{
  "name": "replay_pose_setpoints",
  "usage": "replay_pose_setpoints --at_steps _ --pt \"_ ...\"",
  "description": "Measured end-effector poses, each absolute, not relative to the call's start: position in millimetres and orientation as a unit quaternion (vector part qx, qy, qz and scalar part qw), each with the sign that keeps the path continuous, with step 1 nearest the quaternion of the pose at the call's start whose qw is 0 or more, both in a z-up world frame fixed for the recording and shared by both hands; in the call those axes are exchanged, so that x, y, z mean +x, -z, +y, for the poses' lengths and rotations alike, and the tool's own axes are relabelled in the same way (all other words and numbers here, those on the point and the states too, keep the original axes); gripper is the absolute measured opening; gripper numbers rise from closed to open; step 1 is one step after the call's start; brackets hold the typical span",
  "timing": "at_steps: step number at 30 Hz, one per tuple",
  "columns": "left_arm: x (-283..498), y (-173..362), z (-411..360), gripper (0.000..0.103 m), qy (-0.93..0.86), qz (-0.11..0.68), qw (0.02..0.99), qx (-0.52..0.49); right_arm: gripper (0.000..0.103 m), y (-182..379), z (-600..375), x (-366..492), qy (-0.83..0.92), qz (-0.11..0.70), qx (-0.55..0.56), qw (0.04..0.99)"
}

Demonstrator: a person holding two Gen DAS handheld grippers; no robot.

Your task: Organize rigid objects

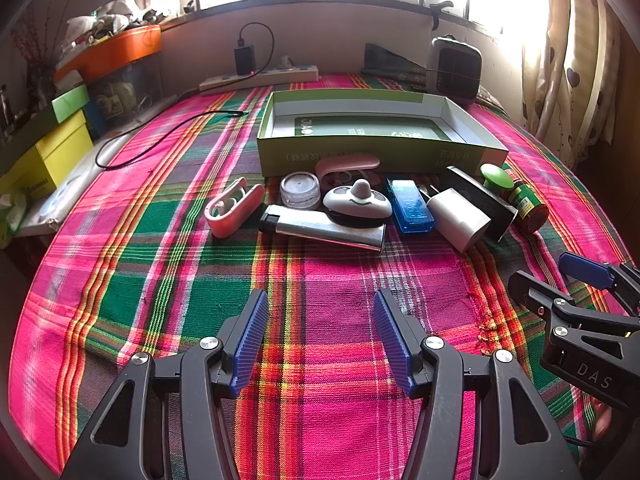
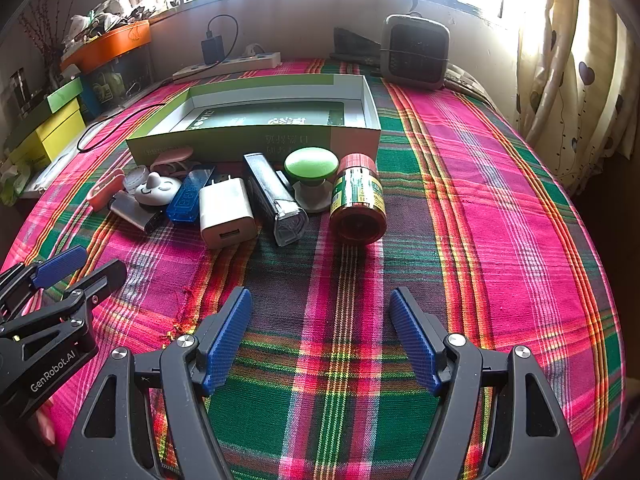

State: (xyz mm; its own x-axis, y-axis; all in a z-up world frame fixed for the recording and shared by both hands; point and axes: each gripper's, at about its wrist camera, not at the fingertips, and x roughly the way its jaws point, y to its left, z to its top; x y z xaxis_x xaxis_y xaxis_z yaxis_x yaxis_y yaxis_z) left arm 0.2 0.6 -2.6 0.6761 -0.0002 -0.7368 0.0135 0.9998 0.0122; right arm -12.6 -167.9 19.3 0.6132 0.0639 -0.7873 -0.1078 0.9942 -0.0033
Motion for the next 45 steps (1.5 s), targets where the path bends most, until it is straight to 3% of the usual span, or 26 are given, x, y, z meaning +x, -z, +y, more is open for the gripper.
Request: replay_pose_setpoints --at_steps 29,45 --pt "4.5 -0.6 2.4 0.055 0.03 0.409 0.912 0.018 0.072 -21.0 -167.4 -12.3 -0.053 0.437 -0.026 0.897" --pt "18.7 -10.1 50.4 0.055 0.022 0.41 0.911 -0.035 0.072 -22.8 -203.5 3.8 -0.027 0.445 -0.003 0.895"
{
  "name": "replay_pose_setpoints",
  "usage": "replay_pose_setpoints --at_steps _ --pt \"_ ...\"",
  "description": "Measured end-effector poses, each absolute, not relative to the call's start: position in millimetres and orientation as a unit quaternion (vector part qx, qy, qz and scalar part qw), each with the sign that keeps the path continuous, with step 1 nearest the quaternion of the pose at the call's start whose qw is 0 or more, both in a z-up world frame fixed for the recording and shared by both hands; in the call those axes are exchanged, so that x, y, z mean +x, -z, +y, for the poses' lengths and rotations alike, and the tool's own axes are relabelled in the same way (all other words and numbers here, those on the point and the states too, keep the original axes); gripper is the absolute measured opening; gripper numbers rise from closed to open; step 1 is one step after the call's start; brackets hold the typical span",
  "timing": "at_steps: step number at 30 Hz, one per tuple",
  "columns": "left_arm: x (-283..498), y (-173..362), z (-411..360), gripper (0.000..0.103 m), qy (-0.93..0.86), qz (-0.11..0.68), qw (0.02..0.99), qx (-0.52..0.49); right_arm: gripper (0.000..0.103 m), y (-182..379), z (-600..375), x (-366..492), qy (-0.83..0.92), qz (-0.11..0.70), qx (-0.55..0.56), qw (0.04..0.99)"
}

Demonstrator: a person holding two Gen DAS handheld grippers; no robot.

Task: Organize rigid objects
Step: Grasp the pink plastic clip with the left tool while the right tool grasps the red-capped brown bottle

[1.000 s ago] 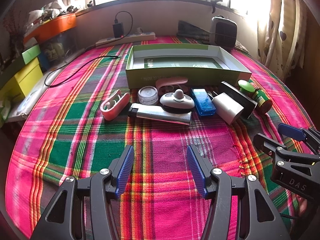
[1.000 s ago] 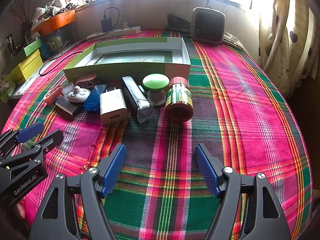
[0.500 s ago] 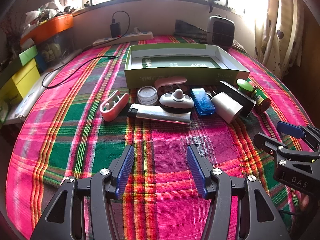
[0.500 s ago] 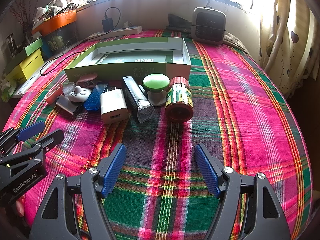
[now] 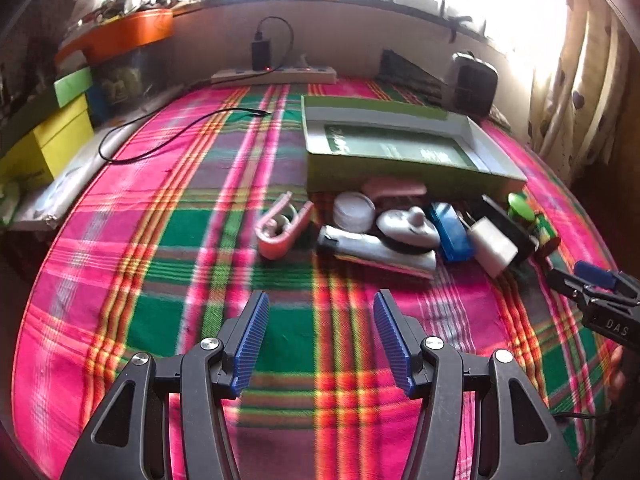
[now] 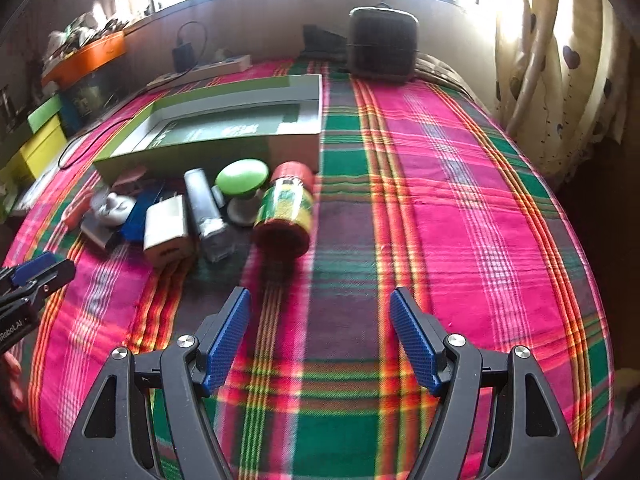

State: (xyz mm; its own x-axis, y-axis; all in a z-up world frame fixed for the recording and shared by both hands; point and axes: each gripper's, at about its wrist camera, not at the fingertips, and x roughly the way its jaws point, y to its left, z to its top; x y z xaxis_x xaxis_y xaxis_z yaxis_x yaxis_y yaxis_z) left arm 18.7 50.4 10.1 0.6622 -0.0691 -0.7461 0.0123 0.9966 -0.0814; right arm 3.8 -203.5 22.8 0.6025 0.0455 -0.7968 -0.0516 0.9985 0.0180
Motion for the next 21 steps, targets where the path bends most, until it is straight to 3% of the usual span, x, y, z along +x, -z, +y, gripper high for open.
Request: replay_pose_setpoints --at_steps 21 --pt "79.7 -10.8 69.7 0.055 -0.001 0.425 0.905 0.004 0.072 -24.6 -197.6 54.0 -0.048 0.461 -0.018 0.886"
